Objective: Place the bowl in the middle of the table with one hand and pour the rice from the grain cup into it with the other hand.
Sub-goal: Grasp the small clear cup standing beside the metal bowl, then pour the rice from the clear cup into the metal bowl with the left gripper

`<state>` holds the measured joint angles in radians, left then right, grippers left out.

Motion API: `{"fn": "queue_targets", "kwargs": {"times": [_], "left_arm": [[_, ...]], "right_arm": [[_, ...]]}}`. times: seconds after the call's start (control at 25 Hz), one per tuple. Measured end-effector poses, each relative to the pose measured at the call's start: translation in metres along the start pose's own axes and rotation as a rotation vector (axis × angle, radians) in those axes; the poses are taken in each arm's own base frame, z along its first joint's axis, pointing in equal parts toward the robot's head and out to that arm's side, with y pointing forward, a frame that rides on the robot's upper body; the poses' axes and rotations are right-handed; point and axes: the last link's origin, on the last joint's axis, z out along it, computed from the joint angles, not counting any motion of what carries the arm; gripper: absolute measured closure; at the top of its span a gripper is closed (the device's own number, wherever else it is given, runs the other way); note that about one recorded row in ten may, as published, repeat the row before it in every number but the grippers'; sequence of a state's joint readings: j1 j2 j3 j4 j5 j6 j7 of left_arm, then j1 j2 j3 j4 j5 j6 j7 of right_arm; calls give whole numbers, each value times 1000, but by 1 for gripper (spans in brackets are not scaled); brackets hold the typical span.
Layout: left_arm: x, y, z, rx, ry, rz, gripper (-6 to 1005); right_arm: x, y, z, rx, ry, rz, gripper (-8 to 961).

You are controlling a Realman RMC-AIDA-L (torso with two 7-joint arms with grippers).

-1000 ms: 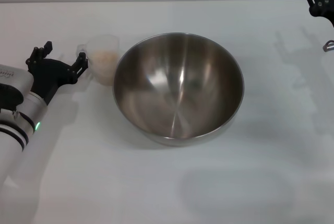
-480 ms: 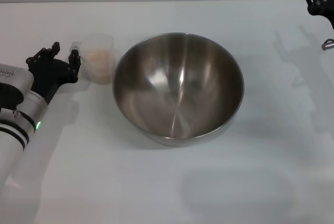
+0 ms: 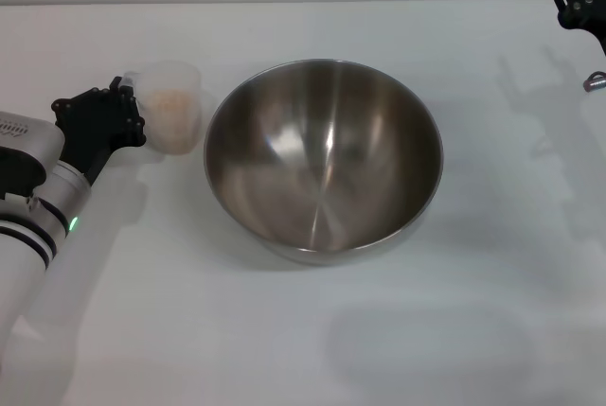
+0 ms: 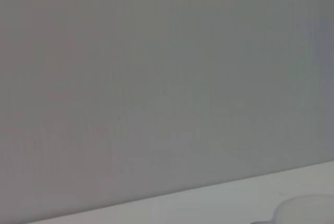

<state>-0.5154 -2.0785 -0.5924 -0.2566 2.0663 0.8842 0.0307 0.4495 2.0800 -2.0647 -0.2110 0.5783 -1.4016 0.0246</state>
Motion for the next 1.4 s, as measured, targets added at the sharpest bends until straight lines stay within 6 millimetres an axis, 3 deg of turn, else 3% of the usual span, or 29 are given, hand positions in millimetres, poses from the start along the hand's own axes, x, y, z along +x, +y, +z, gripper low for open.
{"fn": "queue_targets", "kwargs": {"times": [0.32,0.4,0.52,0.6,0.76,0.8,0.88,0.92,1.0,1.04,1.12,1.24,1.4], "left_arm": [[17,0,-2,7,122,13,968],[36,7,-4,15,244,92,975],[41,9,-5,18,276,121,971],[58,24,-7,23,378,306,968],[62,31,-8,21,407,388,963],[71,61,-12,5,487,737,961],[73,80,-17,11,542,1024,958],[73,80,-17,11,542,1024,957],[75,96,-22,47,591,1282,954],[75,96,-22,47,591,1282,953],[72,108,-28,88,635,1542,950],[71,111,-30,103,648,1629,946],[63,117,-37,158,677,1897,940]], "right_arm": [[1,0,0,-1,5,-2,299],[1,-1,1,7,7,-8,299],[0,-2,3,13,3,-8,299],[0,-4,4,19,1,-8,299],[-1,-4,5,19,-1,-7,299],[-1,-4,6,18,-2,-8,299],[-1,-3,6,17,-4,-8,299],[-1,-3,7,16,-5,-9,299],[-2,-3,8,14,-10,-10,299],[-2,-3,8,14,-10,-10,299],[-3,-3,9,12,-13,-12,299],[-3,-3,10,10,-14,-12,299],[-3,-3,10,6,-17,-14,299]]}}
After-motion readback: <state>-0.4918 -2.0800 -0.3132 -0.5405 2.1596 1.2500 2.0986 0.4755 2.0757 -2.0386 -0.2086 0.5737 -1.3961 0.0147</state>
